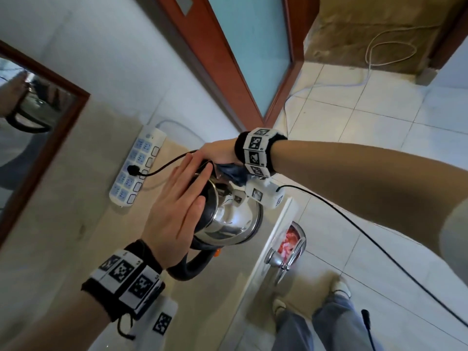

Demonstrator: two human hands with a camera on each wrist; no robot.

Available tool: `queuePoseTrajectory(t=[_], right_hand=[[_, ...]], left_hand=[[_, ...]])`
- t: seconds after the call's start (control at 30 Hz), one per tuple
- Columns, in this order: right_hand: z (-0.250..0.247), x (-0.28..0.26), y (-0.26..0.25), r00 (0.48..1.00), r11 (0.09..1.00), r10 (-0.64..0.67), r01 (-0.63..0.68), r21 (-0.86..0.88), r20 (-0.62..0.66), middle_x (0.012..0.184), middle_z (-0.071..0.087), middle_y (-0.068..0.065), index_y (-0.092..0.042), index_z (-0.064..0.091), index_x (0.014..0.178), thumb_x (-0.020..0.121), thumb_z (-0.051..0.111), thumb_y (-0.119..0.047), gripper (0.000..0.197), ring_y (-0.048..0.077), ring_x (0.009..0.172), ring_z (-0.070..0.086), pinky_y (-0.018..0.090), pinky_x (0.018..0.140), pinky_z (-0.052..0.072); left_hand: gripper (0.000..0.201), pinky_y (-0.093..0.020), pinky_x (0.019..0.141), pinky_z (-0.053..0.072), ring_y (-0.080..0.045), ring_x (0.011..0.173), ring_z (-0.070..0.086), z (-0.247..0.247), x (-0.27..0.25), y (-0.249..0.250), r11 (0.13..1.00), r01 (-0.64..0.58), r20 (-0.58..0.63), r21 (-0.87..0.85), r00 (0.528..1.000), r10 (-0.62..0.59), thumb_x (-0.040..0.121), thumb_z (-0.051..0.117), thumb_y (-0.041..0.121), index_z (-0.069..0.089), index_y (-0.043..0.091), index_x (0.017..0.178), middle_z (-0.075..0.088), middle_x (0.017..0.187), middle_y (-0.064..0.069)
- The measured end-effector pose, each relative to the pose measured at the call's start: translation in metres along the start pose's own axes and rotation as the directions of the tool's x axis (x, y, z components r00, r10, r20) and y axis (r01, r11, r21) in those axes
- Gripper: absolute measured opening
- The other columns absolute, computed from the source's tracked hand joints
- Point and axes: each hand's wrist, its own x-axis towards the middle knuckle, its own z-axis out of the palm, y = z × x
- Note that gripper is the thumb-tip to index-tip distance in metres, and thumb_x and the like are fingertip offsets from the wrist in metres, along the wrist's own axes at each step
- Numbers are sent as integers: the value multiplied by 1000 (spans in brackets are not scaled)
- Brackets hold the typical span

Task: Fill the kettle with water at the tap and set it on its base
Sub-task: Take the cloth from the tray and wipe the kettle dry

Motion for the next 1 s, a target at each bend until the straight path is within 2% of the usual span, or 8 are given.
queuePoseTrajectory(t=[0.17,0.3,0.43,0.53,0.6,0.67,0.8,1.0], right_hand=[[-10,-13,28,999,985,22,-15,171,-37,54,62,-2,-17,57,83,92,46,-44,31,12,44,56,23,47,45],[-2,-26,39,976,951,-133,174,257,-171,78,67,8,-17,62,84,87,52,-30,17,21,67,63,29,66,51],[25,-48,65,811,838,-400,512,189,-426,132,60,0,-25,56,131,97,45,-19,36,19,125,54,27,109,37],[56,-50,107,674,815,-335,558,157,-658,130,59,10,-17,54,130,100,38,-18,33,22,121,55,18,99,42],[70,-43,119,611,812,-257,557,175,-749,123,58,18,-10,53,123,99,36,-26,33,31,121,52,32,106,40],[86,-43,118,551,783,-248,598,170,-797,140,49,6,-20,45,137,94,35,-41,49,22,136,41,42,117,27],[147,-53,119,413,689,-376,723,48,-829,158,16,-17,-31,16,153,100,36,-29,57,2,149,10,32,123,11],[172,-41,136,313,818,122,505,274,-942,127,46,11,-11,39,131,92,50,-22,41,29,121,48,41,107,40]], left_hand=[[53,-45,123,17,-16,153,10,-1,-1,2,1000,11,5,-1,1000,-11,99,30,13,30,8,151,18,163,-2],[52,-48,123,18,-15,153,11,0,-1,2,1000,6,-9,-28,1000,-6,99,30,13,30,7,151,19,163,-3],[51,-43,124,17,-16,152,13,2,-2,2,999,-15,-32,-39,999,14,100,28,15,32,6,150,21,162,-5],[52,-44,123,18,-17,152,13,1,-1,2,999,-12,-40,-34,999,11,100,28,16,32,7,151,21,162,-3],[51,-45,123,19,-18,152,14,2,-1,1,999,-20,-56,-44,998,17,100,29,15,33,7,150,22,162,-3],[50,-48,122,21,-19,152,15,4,-1,0,997,-31,-75,-72,997,25,101,30,14,35,6,150,24,161,-4],[49,-44,123,20,-20,151,18,7,-3,-3,998,-45,-90,-54,995,40,102,28,17,35,8,150,26,161,-4],[49,-36,124,19,-15,151,17,7,-2,-4,999,-38,-100,-22,994,35,104,26,22,33,14,151,25,161,1]])
